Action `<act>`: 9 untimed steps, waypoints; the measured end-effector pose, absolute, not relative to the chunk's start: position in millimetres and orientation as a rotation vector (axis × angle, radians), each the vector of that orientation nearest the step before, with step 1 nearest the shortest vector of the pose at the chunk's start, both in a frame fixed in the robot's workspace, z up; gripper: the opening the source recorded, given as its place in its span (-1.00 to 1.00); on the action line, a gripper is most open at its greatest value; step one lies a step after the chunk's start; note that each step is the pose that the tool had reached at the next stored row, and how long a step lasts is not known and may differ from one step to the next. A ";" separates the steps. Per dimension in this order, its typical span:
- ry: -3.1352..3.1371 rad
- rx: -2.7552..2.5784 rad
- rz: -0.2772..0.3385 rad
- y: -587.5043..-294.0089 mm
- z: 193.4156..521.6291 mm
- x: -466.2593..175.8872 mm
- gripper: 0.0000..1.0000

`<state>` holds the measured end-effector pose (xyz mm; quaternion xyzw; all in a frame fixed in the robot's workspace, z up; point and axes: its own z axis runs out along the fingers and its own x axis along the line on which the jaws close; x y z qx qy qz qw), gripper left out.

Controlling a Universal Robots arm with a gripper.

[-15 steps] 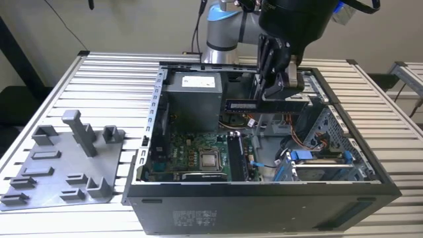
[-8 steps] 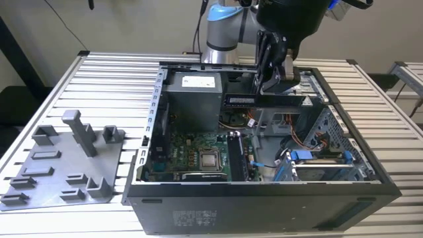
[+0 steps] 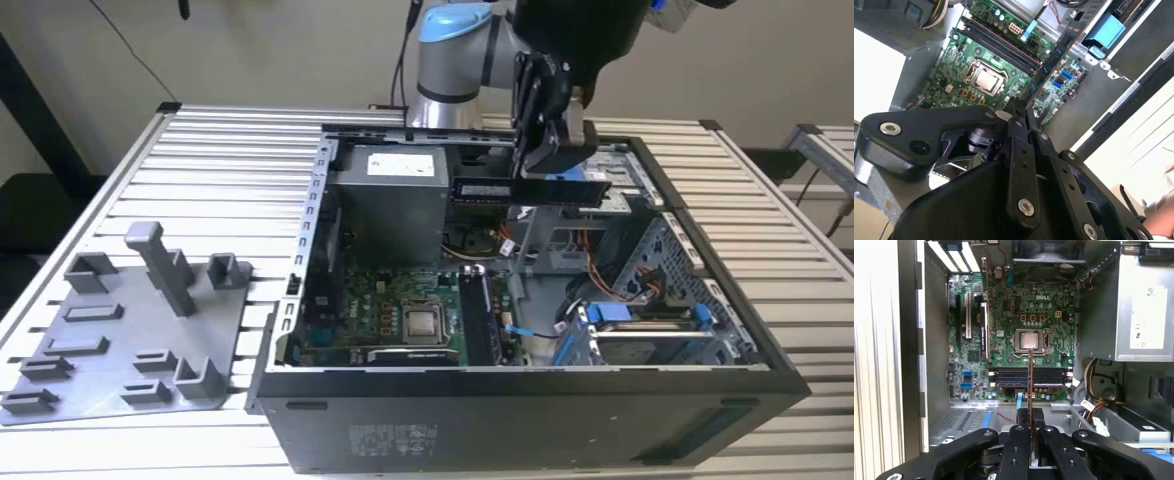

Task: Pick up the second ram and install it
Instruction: 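Pick up the second ram and move it above second insertion slot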

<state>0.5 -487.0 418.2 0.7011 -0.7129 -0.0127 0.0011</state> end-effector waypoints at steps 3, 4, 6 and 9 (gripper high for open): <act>-2.238 2.201 -0.040 -481.7 418.3 0.5 -0.72; -2.238 2.201 -0.040 -479.7 418.3 0.5 -0.72; -2.238 2.201 -0.040 -475.9 418.2 0.5 -0.72; -2.238 2.201 -0.040 -469.6 418.1 0.5 -0.72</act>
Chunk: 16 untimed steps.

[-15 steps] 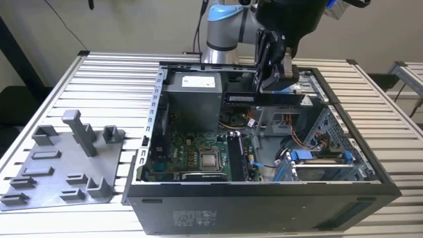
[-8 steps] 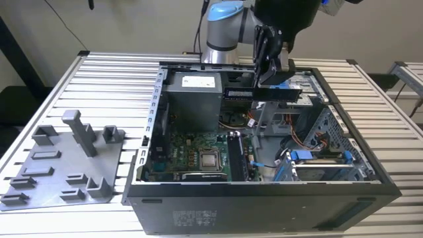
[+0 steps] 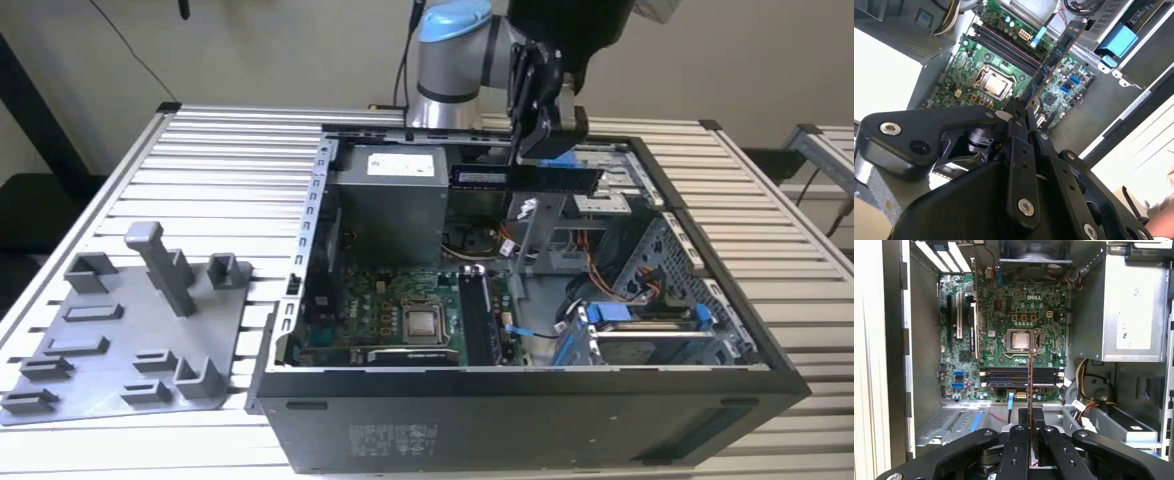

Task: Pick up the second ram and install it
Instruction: 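Pick up the second ram and move it above second insertion slot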

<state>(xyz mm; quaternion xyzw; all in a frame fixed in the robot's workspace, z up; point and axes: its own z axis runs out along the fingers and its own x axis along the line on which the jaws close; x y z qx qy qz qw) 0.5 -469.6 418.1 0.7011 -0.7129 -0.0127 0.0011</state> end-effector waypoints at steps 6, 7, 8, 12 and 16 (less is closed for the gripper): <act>-2.238 2.201 -0.040 -457.6 417.9 0.5 -0.72; -2.238 2.201 -0.040 -455.7 417.9 0.5 -0.72; -2.238 2.201 -0.040 -454.0 417.9 0.5 -0.72; -2.239 2.201 -0.040 -447.5 417.7 0.5 -0.72; -2.239 2.201 -0.041 -441.7 417.5 0.5 -0.72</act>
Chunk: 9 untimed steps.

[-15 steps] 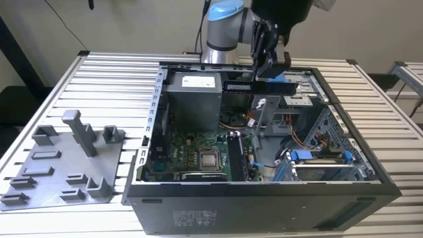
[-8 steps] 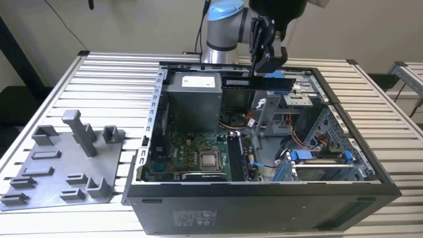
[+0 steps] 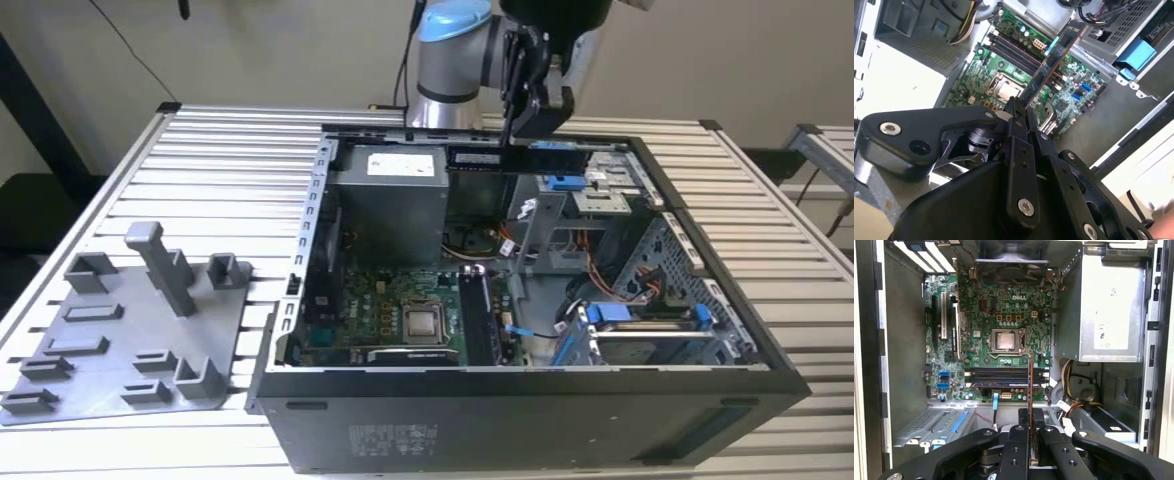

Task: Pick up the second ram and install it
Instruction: 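Pick up the second ram and move it above second insertion slot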

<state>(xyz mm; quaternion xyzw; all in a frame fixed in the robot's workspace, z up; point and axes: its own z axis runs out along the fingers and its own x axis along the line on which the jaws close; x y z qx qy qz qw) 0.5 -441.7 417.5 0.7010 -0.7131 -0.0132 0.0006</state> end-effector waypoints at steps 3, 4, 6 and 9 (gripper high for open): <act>-2.240 2.202 -0.042 -436.5 417.2 0.5 -0.72; -2.240 2.202 -0.042 -434.6 417.2 0.5 -0.72; -2.240 2.202 -0.043 -431.0 417.0 0.5 -0.72; -2.241 2.202 -0.044 -425.5 416.9 0.5 -0.72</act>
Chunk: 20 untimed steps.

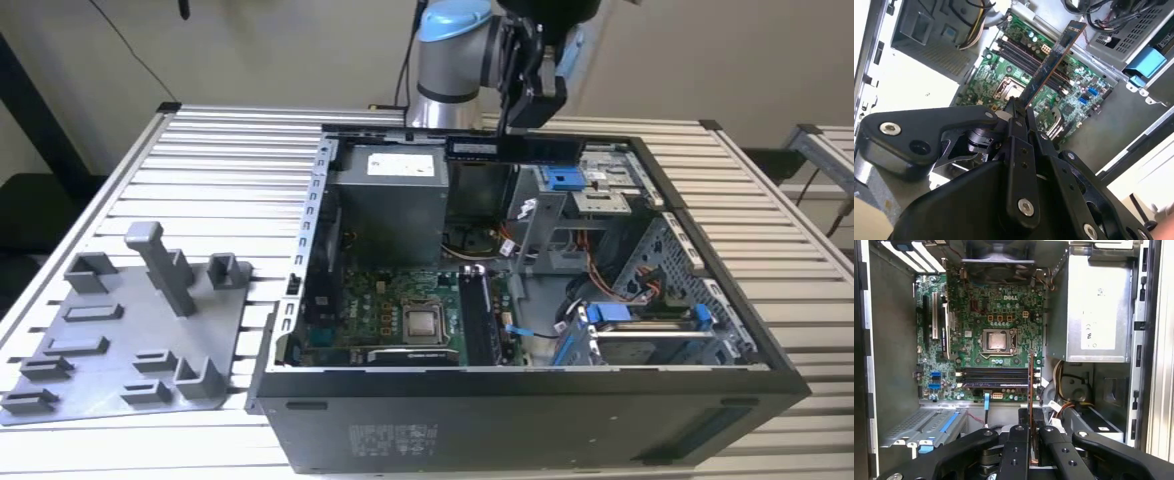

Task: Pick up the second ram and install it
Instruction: 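Pick up the second ram and move it above second insertion slot, then insert the second ram into the second slot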

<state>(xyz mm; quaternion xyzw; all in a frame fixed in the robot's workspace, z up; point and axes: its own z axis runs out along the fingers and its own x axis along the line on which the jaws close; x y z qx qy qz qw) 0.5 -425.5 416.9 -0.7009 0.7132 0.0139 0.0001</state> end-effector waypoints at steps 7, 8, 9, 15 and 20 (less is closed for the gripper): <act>2.239 -2.200 0.046 -414.3 416.4 0.5 -0.72; 2.239 -2.200 0.047 -413.3 416.4 0.5 -0.72; 2.239 -2.200 0.047 -412.7 416.4 0.5 -0.72; 2.239 -2.200 0.047 -412.6 416.2 0.5 -0.72; 2.239 -2.200 0.047 -412.6 416.2 0.5 -0.72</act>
